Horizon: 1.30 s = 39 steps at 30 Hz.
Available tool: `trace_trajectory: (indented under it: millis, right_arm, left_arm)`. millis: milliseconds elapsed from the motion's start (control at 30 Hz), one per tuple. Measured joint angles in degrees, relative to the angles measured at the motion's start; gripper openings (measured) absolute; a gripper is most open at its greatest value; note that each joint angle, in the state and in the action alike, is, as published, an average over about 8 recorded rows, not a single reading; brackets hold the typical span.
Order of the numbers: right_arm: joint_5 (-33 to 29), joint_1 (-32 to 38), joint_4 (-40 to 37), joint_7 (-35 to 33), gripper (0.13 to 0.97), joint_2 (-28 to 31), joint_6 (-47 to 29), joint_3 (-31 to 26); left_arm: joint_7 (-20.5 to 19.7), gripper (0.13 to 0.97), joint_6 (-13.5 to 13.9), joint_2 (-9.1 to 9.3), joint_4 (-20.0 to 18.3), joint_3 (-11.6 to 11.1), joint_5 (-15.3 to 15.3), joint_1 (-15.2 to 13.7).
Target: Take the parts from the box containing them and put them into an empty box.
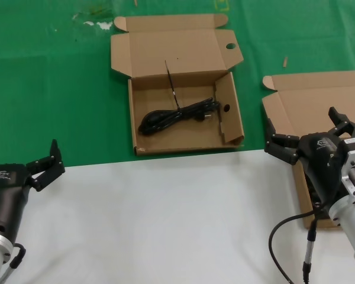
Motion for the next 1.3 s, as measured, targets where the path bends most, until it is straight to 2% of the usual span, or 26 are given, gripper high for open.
trace_trajectory:
  millis: [1300]
  right_arm:
    - [0.00,0.00,0.00,0.00,0.966,0.00,0.00,0.00]
  left_arm:
    - [0.00,0.966,0.00,0.00,0.00,0.00,0.00,0.00]
